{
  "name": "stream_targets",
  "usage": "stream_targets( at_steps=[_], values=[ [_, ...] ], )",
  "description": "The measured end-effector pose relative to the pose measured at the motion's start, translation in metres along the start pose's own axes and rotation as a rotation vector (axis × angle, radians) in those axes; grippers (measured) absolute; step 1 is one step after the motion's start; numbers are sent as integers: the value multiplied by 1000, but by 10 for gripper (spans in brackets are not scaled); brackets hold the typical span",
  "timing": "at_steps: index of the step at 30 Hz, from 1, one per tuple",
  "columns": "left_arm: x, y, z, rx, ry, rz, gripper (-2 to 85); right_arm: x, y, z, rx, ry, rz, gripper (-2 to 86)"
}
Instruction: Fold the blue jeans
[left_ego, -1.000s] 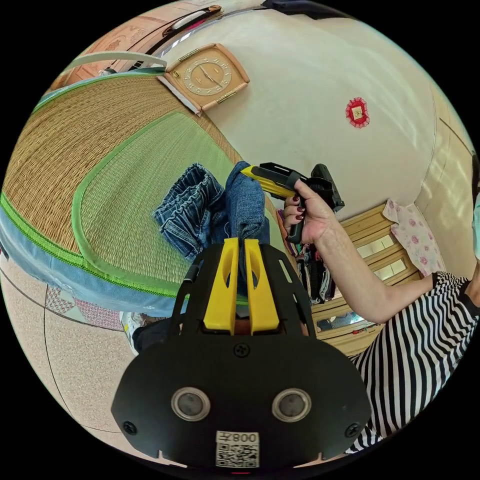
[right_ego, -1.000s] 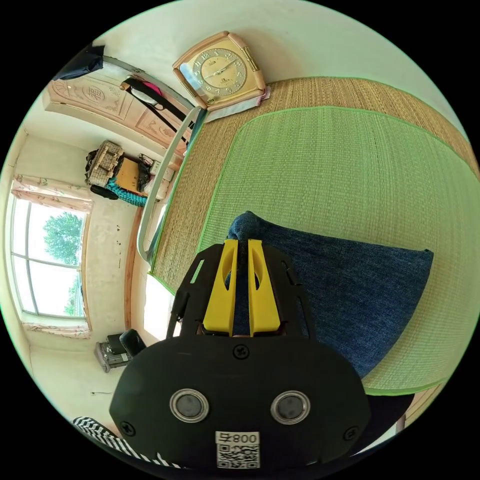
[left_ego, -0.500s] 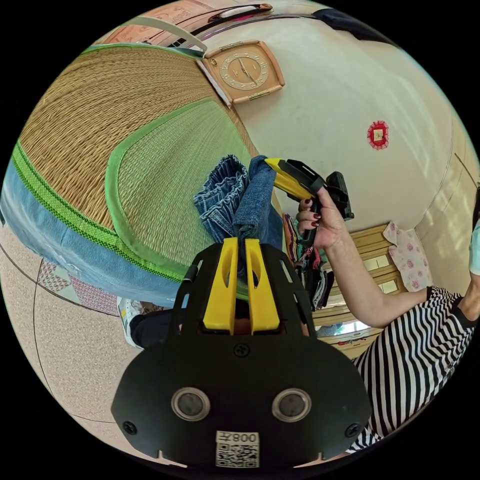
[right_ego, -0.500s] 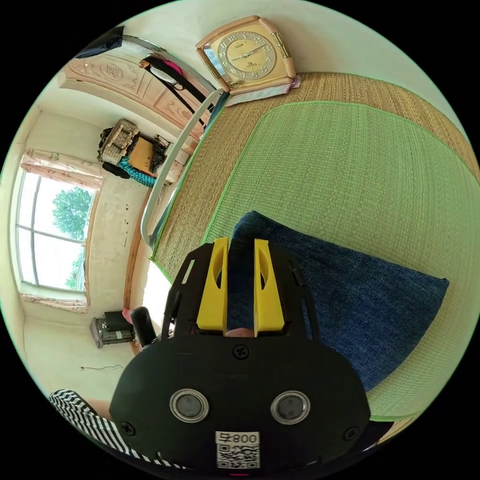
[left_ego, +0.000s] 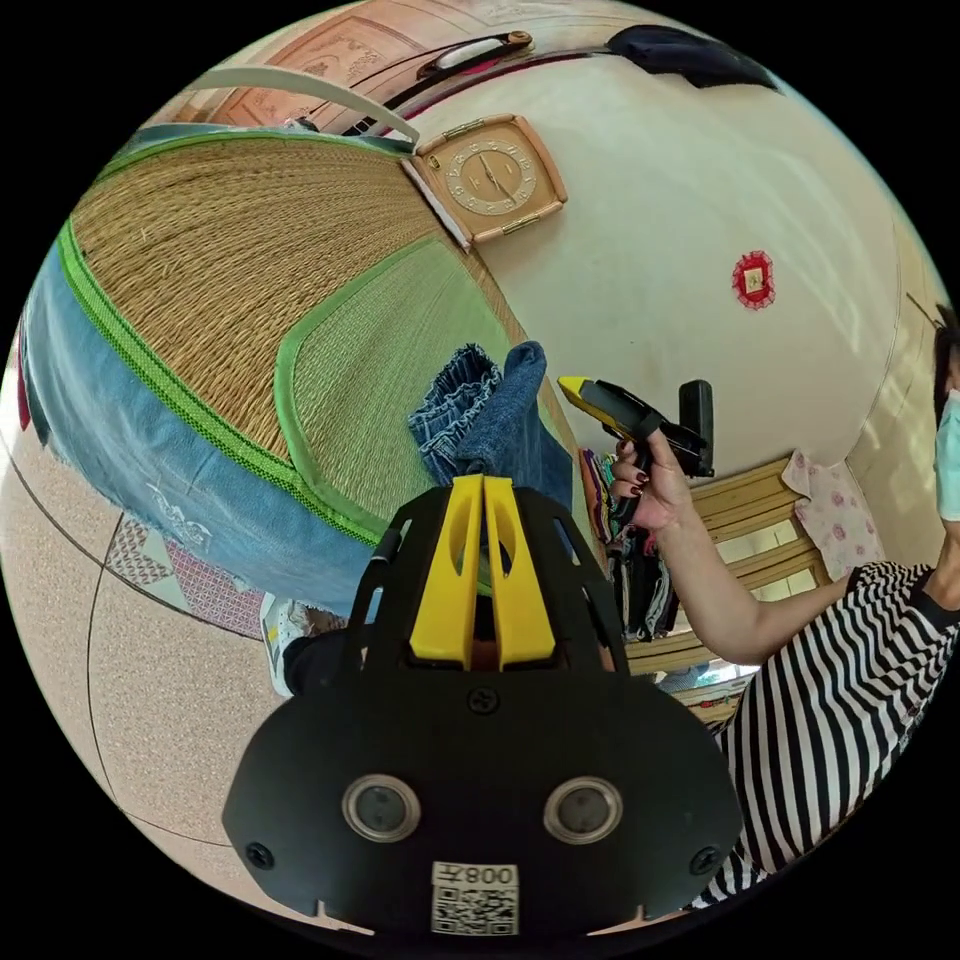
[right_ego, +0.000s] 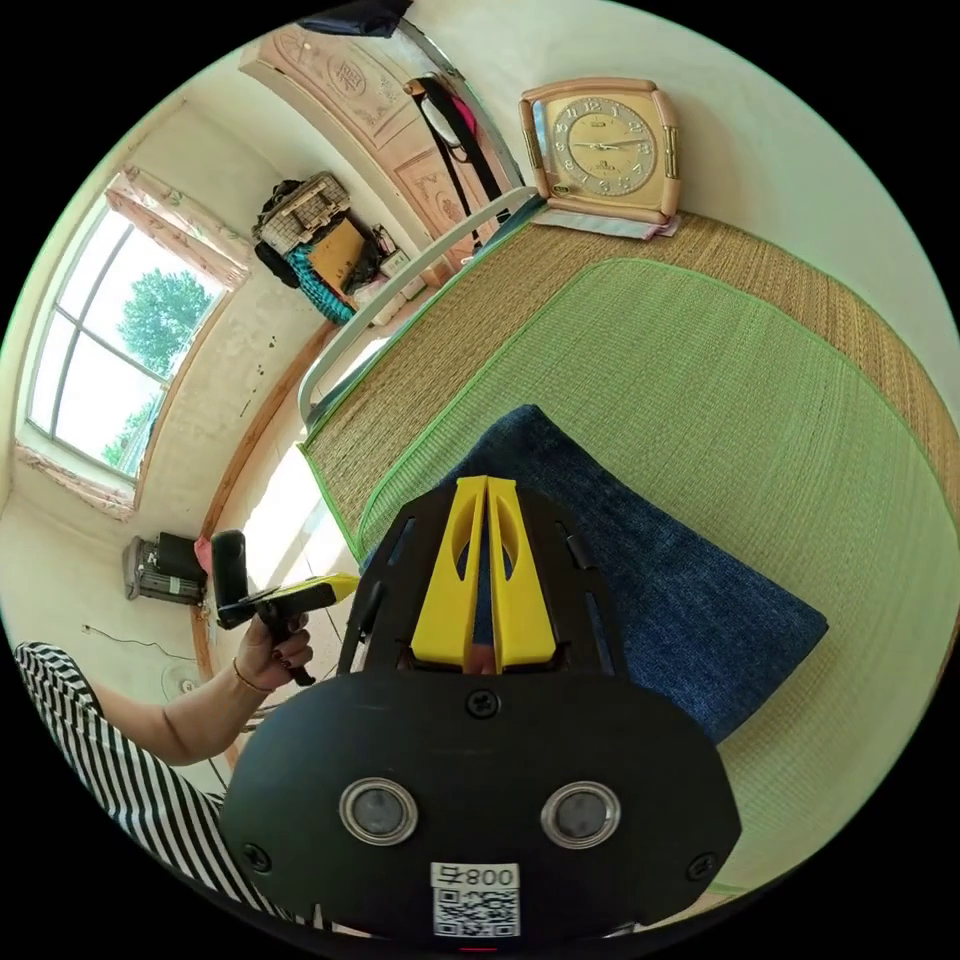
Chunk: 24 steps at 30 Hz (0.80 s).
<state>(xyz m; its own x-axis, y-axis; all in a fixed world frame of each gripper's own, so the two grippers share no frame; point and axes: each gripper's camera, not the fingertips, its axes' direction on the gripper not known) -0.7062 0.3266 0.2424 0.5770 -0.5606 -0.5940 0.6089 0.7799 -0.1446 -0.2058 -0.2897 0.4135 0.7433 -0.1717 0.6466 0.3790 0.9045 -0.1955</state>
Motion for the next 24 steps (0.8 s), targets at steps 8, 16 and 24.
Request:
stream_targets(
  at_steps=[8,16,24],
  values=[
    [70,-15,53,-141,-315,281,0,-28,-38,48,-57,164,-96,1],
    [81,-11,69,-163,-338,245,0,-44,-47,76,-108,244,-167,1],
    [125,-5,74,-153,-371,322,0,-30,-60,62,-76,162,-114,1]
  ],
)
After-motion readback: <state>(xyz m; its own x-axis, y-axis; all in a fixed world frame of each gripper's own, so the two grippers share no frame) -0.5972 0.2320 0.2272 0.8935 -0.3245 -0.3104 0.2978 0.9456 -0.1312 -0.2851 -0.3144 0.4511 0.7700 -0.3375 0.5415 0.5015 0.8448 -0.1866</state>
